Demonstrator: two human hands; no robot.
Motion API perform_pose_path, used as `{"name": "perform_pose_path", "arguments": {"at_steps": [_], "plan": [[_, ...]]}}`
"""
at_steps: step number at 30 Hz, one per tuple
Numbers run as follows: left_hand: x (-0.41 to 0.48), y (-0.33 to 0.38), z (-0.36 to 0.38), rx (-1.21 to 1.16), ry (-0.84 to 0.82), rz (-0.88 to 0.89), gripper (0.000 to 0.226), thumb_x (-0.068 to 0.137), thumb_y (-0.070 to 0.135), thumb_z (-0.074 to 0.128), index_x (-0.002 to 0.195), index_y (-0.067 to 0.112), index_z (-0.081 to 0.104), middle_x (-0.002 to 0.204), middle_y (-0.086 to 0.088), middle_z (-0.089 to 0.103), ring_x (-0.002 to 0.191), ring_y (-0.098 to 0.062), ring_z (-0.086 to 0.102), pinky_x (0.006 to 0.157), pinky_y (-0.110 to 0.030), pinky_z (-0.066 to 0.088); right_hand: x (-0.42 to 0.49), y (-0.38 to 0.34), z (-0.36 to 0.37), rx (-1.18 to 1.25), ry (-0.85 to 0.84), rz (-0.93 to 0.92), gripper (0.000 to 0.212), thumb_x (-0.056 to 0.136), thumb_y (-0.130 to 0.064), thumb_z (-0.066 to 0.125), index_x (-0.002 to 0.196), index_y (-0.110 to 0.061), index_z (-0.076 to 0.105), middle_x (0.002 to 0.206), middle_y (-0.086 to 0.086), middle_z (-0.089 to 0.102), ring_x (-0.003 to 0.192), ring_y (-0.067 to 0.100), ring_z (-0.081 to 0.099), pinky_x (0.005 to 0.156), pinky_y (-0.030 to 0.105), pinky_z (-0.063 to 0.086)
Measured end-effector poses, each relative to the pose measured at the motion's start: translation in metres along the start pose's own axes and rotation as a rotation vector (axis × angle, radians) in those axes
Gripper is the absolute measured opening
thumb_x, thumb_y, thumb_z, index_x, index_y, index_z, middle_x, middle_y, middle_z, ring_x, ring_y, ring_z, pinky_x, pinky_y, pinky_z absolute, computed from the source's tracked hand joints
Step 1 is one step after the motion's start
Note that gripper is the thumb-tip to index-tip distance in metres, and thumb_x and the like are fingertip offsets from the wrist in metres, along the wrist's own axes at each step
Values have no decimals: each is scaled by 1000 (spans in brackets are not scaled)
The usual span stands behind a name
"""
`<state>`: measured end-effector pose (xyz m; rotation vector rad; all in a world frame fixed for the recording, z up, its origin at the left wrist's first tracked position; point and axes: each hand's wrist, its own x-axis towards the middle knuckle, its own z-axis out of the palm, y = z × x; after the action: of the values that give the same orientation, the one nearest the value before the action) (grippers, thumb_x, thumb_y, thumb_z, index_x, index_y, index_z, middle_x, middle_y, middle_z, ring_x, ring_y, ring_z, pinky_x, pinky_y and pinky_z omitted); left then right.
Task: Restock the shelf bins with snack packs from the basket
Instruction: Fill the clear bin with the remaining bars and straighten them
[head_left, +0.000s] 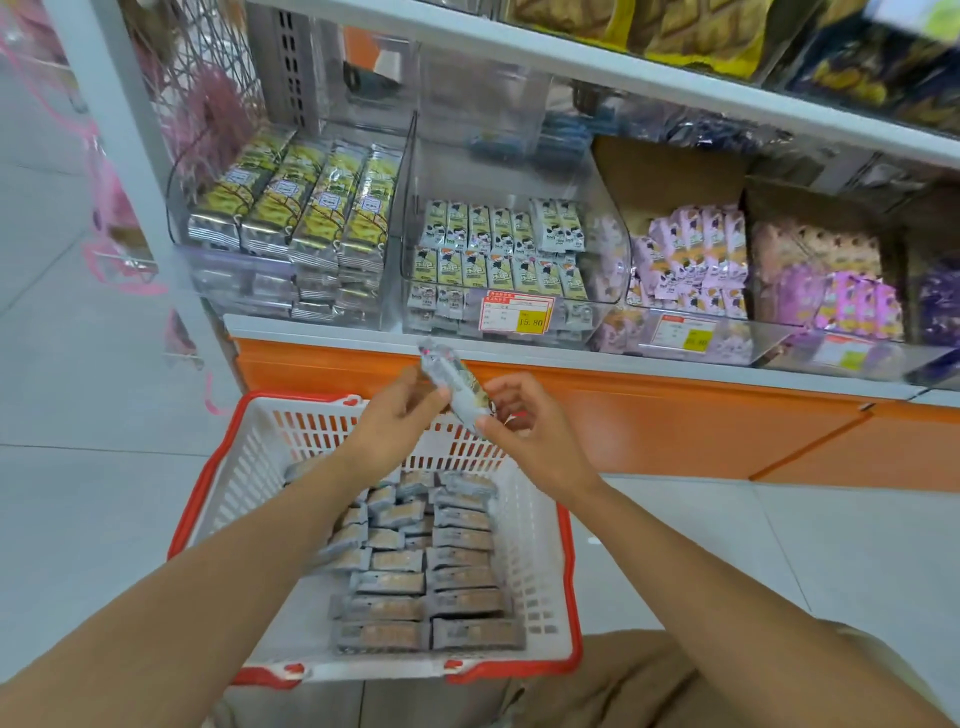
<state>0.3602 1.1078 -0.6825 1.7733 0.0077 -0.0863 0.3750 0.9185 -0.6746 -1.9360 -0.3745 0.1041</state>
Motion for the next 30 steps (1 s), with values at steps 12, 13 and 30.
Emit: {"name": "perform_pose_path", "arguments": {"at_steps": [12, 13, 30], "plan": [[43, 17, -36, 1169, 296, 572, 77, 84, 17, 64, 153, 13, 29, 160, -11, 25, 151, -28, 11, 122, -50, 4, 90, -70, -64, -289, 399, -171, 16, 89, -21, 67, 102, -21, 57, 71, -7, 51, 61, 1, 48, 60, 24, 46], [44, 15, -36, 1189, 300, 568, 81, 83, 18, 66, 153, 12, 27, 160, -11, 24, 151, -28, 10, 122, -50, 3, 101, -70, -68, -348, 418, -141, 16, 89, -24, 67, 102, -21, 58, 70, -7, 51, 60, 4, 49, 60, 27, 45], [78, -18, -43, 1152, 454, 805, 87, 68, 12, 74, 147, 13, 39, 151, -7, 44, 146, -26, 22, 121, -47, 0, 220, -44, -56, -841, 400, 61, 28, 90, -26, 66, 115, -14, 64, 80, 4, 65, 60, 10, 54, 64, 21, 39]]}}
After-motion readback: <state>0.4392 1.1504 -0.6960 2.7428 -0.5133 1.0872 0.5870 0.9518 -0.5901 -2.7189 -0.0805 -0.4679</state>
